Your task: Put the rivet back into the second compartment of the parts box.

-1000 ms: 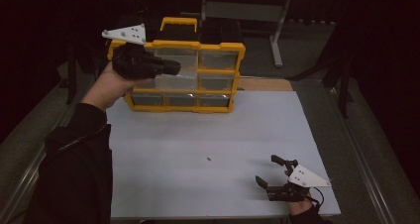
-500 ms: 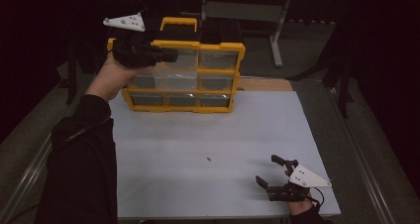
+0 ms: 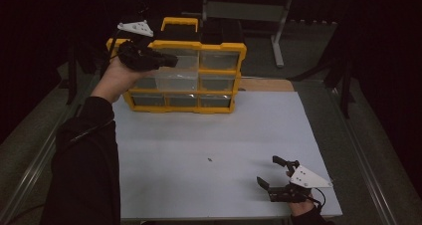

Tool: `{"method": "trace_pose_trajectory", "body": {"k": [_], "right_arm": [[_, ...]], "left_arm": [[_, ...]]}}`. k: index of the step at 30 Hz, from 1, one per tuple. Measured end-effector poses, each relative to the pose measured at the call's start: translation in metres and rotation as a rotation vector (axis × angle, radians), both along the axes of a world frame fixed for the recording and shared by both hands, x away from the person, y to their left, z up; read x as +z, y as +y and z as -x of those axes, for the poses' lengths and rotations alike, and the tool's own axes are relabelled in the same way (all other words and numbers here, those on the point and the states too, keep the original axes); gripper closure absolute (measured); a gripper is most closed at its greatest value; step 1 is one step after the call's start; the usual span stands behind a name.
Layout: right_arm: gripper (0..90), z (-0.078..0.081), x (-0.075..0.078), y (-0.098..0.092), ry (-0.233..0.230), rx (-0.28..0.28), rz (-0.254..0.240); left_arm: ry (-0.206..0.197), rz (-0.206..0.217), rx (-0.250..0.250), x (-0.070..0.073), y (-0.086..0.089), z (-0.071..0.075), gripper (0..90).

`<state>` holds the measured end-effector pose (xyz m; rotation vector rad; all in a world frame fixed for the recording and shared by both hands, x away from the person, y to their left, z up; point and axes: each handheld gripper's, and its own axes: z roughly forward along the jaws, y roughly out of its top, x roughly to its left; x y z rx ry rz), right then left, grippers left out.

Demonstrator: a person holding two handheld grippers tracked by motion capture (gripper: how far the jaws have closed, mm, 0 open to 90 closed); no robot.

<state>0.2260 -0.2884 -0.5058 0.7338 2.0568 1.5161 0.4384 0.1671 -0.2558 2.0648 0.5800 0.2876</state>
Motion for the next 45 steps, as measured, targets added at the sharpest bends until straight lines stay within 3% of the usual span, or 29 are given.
{"method": "trace_pose_trajectory", "body": {"k": [5, 10, 16, 23, 29, 37, 45], "right_arm": [[11.5, 0.0, 0.0, 0.0, 0.0, 0.0, 0.001], [11.5, 0.0, 0.0, -0.001, -0.001, -0.001, -0.001], [11.5, 0.0, 0.001, -0.001, -0.003, -0.001, -0.005], [11.5, 0.001, 0.001, 0.0, -0.002, -0.001, -0.003], [11.5, 0.001, 0.001, 0.0, -0.003, -0.003, -0.001], [11.5, 0.001, 0.002, 0.0, 0.0, -0.003, -0.001], [11.5, 0.001, 0.002, 0.001, -0.002, -0.002, 0.002]], "left_arm": [[0.023, -0.033, 0.026, -0.005, -0.004, -0.004, 82.1], [0.024, -0.023, 0.042, -0.003, -0.006, -0.005, 79.8], [0.042, 0.0, 0.056, -0.003, -0.008, -0.005, 46.2], [0.037, 0.007, 0.042, 0.001, -0.013, 0.003, 18.4], [0.034, 0.041, 0.024, 0.0, -0.015, 0.016, 1.1], [-0.022, 0.105, -0.037, -0.004, -0.014, 0.045, 0.0], [-0.044, 0.109, -0.108, -0.017, -0.021, 0.069, 0.0]]}}
